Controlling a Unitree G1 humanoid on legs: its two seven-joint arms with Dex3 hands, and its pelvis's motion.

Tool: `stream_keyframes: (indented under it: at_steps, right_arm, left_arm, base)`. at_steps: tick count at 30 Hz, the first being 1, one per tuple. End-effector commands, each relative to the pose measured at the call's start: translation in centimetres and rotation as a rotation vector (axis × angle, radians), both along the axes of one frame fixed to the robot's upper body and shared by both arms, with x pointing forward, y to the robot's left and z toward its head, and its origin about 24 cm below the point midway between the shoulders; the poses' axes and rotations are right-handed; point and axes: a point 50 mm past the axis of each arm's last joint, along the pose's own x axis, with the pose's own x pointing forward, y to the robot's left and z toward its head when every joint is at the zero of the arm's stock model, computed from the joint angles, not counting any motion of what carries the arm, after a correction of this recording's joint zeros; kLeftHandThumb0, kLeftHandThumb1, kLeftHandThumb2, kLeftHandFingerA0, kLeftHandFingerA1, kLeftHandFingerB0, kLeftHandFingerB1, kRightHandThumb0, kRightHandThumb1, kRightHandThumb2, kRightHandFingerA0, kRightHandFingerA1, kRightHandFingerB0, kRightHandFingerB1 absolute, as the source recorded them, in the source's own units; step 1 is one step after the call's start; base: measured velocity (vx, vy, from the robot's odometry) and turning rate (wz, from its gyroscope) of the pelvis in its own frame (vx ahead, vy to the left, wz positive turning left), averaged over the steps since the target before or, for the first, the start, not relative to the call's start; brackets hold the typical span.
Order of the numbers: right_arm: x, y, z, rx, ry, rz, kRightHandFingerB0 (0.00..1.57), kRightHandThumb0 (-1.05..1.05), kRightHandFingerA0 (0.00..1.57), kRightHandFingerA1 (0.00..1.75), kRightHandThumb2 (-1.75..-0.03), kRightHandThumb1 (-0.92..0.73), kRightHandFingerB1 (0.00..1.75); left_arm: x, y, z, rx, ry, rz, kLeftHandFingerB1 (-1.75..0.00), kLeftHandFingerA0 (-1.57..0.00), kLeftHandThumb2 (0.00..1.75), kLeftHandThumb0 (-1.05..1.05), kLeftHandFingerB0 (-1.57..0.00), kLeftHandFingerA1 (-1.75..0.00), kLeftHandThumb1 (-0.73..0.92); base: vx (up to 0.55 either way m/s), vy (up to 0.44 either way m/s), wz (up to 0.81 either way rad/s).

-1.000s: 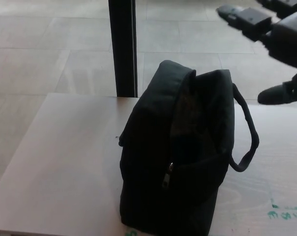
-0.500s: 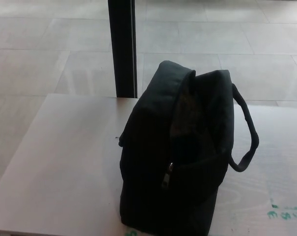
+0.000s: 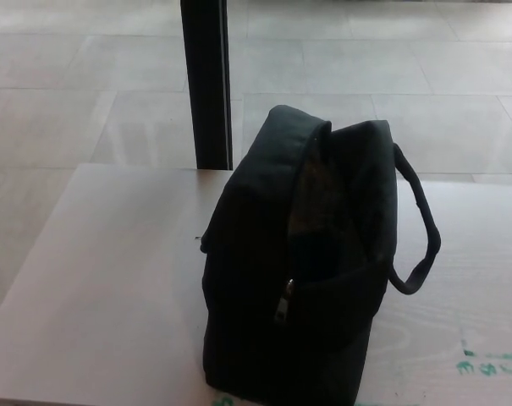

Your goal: The robot uses its right hand to pick up the cube kept on the middle of the desk and put it inside the bag next to it

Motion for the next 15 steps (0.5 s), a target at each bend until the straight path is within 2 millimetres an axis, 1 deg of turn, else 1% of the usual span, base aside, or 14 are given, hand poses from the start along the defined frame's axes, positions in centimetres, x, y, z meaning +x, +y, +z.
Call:
stream_keyframes:
  at_steps: [1,2,3,4,5,6,7,8,9,10,11,13,14,15]
  right_arm:
    - [-8.5,-2.7,-9.6,0.381,-0.199,-0.609,0.17,-0.55,0.11,0.42,-0.65,-0.78,0.32]
    - [-8.5,-2.8,-10.2,0.422,-0.205,-0.616,0.15,-0.55,0.1,0.45,-0.64,-0.79,0.34]
    - [-8.7,-2.7,-10.8,0.469,-0.2,-0.627,0.15,-0.55,0.31,0.83,-0.64,-0.8,0.36]
    - [-9.0,-2.4,-11.3,0.52,-0.19,-0.64,0.15,-0.55,0.31,0.83,-0.64,-0.8,0.36]
    - [-9.0,-2.4,-11.5,0.543,-0.192,-0.634,0.11,-0.56,0.27,0.76,-0.63,-0.78,0.34]
    - [-9.1,-2.3,-11.8,0.578,-0.194,-0.625,0.11,-0.56,0.27,0.76,-0.63,-0.78,0.34]
    - [-9.3,-2.0,-12.5,0.614,-0.168,-0.61,0.03,-0.66,0.3,0.79,-0.98,-0.66,0.4]
    - [-9.2,-1.9,-12.7,0.63,-0.16,-0.614,0.09,-0.65,0.15,0.55,-0.64,-0.84,0.32]
    - [-9.1,-1.7,-12.9,0.638,-0.158,-0.612,0.05,-0.83,0.02,0.48,-0.98,-0.68,0.38]
    - [-9.0,-1.6,-13.0,0.644,-0.151,-0.613,0.09,-0.71,0.05,0.28,-0.68,-0.91,0.27]
    - [-9.0,-1.5,-13.2,0.673,-0.15,-0.605,0.11,-0.82,0.02,0.17,-1.09,-0.77,0.2]
    - [-9.0,-1.5,-13.2,0.682,-0.156,-0.601,0.11,-0.82,0.02,0.17,-1.09,-0.77,0.2]
    - [-9.4,-1.5,-13.7,0.732,-0.171,-0.608,0.01,-0.69,0.0,0.26,-1.13,-0.77,0.26]
    - [-9.4,-1.5,-13.8,0.731,-0.167,-0.616,0.01,-0.69,0.0,0.26,-1.13,-0.77,0.26]
  left_arm:
    - [-0.6,0.7,0.4,0.031,-0.01,0.019,-0.34,-0.24,0.66,-0.67,-0.24,-0.45,0.86]
    - [-0.6,0.7,0.4,0.036,-0.009,0.021,-0.35,-0.25,0.66,-0.67,-0.24,-0.45,0.85]
    - [-0.6,0.6,0.3,0.033,-0.01,0.028,-0.36,-0.27,0.65,-0.66,-0.25,-0.45,0.85]
    - [-0.7,0.5,0.2,0.027,-0.011,0.037,-0.36,-0.27,0.65,-0.66,-0.25,-0.45,0.85]
    - [-0.7,0.5,0.1,0.021,-0.011,0.038,-0.35,-0.26,0.65,-0.66,-0.24,-0.45,0.85]
    - [-0.8,0.5,0.1,0.012,-0.013,0.038,-0.35,-0.26,0.65,-0.66,-0.24,-0.45,0.85]
    - [-0.8,0.5,-0.1,-0.005,-0.011,0.054,-0.36,-0.26,0.65,-0.65,-0.24,-0.46,0.85]
    - [-0.8,0.5,-0.1,-0.003,-0.011,0.052,-0.36,-0.26,0.66,-0.65,-0.24,-0.46,0.85]
    - [-0.9,0.6,-0.1,-0.009,-0.014,0.057,-0.36,-0.24,0.66,-0.65,-0.24,-0.46,0.85]
    - [-0.9,0.6,-0.1,0.002,-0.008,0.054,-0.34,-0.26,0.65,-0.7,-0.24,-0.45,0.83]
    - [-1.0,0.6,-0.1,0.019,0.001,0.051,-0.34,-0.26,0.65,-0.7,-0.23,-0.44,0.83]
    - [-1.0,0.6,-0.2,0.019,0.002,0.051,-0.34,-0.26,0.65,-0.7,-0.23,-0.44,0.83]
    - [-1.1,0.6,-0.2,0.048,0.022,0.041,-0.34,-0.27,0.66,-0.71,-0.25,-0.45,0.83]
    - [-1.1,0.6,-0.2,0.045,0.021,0.044,-0.34,-0.27,0.66,-0.71,-0.25,-0.45,0.83]
  base:
    - [0.0,0.0,0.0]
    - [0.0,0.0,0.0]
    - [0.0,0.0,0.0]
    - [0.0,0.0,0.0]
    - [0.0,0.0,0.0]
    - [0.0,0.0,0.0]
    - [0.0,0.0,0.0]
    - [0.0,0.0,0.0]
    - [0.0,0.0,0.0]
    - [0.0,0.0,0.0]
    - [0.0,0.0,0.0]
    - [0.0,0.0,0.0]
    - [0.0,0.0,0.0]
    - [0.0,0.0,0.0]
